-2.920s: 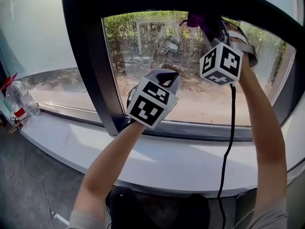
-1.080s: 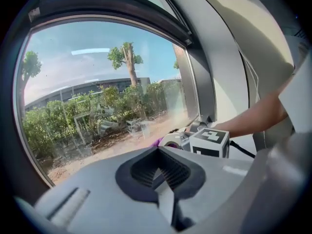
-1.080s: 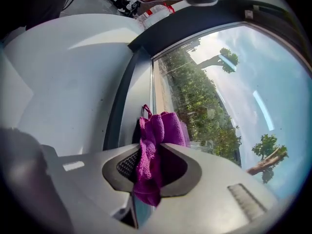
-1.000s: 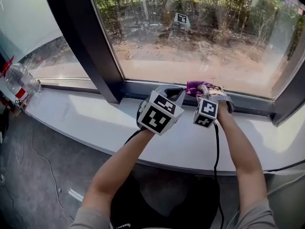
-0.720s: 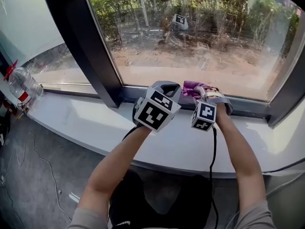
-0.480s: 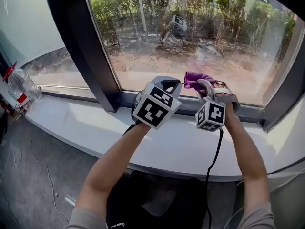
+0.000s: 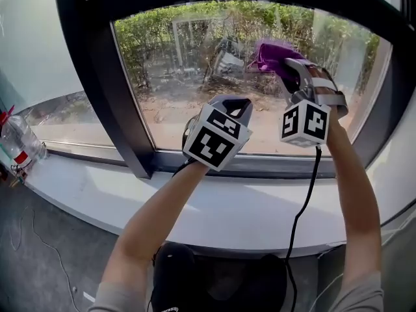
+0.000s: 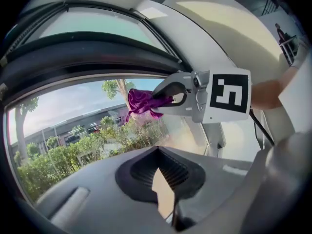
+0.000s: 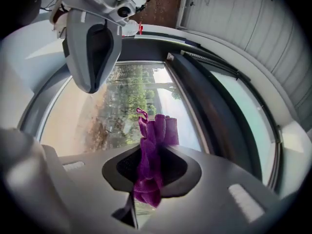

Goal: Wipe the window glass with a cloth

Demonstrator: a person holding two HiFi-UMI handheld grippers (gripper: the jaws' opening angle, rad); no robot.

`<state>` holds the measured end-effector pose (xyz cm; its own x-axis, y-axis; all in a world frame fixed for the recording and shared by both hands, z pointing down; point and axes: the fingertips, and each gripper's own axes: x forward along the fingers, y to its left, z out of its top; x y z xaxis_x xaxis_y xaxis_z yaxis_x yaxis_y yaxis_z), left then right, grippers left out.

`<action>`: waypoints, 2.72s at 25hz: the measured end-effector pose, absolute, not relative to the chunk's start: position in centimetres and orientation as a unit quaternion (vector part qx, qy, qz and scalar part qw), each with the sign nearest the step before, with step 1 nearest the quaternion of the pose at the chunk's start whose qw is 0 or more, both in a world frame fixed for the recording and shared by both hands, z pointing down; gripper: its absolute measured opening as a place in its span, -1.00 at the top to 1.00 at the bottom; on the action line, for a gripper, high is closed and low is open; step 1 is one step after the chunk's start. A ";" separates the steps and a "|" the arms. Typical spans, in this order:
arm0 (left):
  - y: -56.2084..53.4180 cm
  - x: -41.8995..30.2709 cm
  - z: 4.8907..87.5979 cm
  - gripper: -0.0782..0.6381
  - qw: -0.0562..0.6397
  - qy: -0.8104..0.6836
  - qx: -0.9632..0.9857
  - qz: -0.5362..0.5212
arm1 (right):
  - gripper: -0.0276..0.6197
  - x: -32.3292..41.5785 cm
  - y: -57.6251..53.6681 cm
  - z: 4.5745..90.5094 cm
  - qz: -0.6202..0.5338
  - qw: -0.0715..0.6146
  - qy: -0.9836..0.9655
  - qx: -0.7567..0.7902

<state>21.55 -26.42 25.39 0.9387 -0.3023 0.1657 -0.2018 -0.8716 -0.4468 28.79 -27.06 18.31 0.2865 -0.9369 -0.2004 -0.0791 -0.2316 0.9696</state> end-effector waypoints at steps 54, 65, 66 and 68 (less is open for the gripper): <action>-27.0 23.8 45.9 0.78 0.115 0.096 -0.957 -0.247 | 0.60 32.1 -29.5 56.4 -0.235 0.600 -0.523 0.558; -26.7 24.4 44.9 0.78 0.124 0.090 -0.958 -0.243 | 0.60 31.5 -28.6 56.4 -0.202 0.599 -0.555 0.541; -26.7 24.6 44.2 0.78 0.127 0.091 -0.958 -0.239 | 0.60 31.4 -28.4 55.1 -0.216 0.589 -0.550 0.550; -27.0 25.1 42.4 0.78 0.135 0.096 -0.960 -0.227 | 0.60 31.5 -28.0 51.5 -0.245 0.566 -0.536 0.577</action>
